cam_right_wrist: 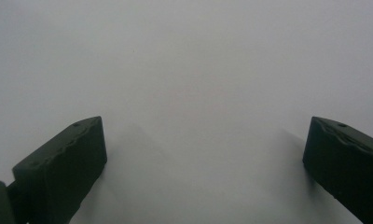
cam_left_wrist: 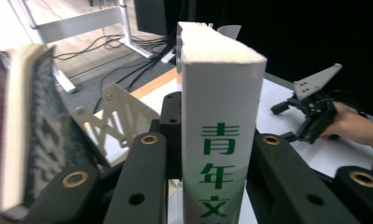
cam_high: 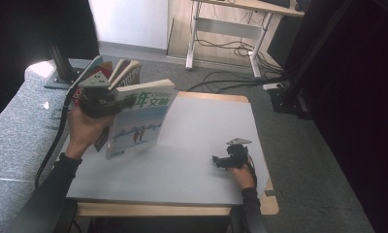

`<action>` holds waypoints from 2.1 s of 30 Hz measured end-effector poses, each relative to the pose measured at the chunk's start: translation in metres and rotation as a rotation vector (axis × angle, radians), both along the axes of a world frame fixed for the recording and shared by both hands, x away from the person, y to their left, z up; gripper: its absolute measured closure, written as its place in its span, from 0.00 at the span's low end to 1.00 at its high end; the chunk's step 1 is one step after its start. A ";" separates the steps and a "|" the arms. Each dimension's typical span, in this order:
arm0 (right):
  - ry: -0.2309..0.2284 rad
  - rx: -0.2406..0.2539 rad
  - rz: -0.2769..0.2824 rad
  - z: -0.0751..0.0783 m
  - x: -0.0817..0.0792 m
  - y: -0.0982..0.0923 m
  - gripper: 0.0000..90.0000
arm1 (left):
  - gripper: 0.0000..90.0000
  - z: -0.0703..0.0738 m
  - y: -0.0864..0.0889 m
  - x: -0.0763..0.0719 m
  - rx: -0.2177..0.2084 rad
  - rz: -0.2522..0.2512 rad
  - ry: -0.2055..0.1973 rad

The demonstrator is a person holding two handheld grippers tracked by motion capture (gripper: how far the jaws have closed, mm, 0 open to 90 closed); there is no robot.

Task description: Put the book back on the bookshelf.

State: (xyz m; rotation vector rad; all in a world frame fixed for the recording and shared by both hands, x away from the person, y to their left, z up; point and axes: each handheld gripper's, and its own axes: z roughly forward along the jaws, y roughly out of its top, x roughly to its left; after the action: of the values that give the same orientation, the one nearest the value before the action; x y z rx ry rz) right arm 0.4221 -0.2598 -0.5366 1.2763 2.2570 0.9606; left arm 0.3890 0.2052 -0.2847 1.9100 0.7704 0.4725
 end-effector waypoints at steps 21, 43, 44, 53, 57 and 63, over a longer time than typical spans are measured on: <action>0.000 0.000 0.000 0.000 0.000 0.000 0.00 | 0.82 0.001 0.015 0.030 -0.048 0.162 0.012; -0.001 0.000 0.001 0.000 0.000 0.000 0.00 | 0.82 -0.045 -0.029 0.057 -0.043 0.187 -0.077; -0.001 0.000 0.001 0.000 0.000 0.000 0.00 | 0.82 -0.047 -0.029 0.056 -0.057 0.185 -0.090; 0.000 0.001 0.000 0.000 0.000 0.000 0.00 | 0.82 -0.054 -0.025 0.044 -0.065 0.180 -0.056; 0.000 0.001 0.001 0.000 0.000 0.000 0.00 | 0.81 -0.055 -0.025 0.036 -0.018 0.178 -0.034; -0.001 0.000 0.000 0.000 0.000 0.000 0.00 | 0.81 -0.057 -0.022 0.025 0.018 0.162 -0.008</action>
State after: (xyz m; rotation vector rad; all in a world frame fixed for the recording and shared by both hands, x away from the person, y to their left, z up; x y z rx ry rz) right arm 0.4221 -0.2598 -0.5367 1.2760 2.2562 0.9605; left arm 0.4143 0.1828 -0.3420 1.8696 0.9227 0.5883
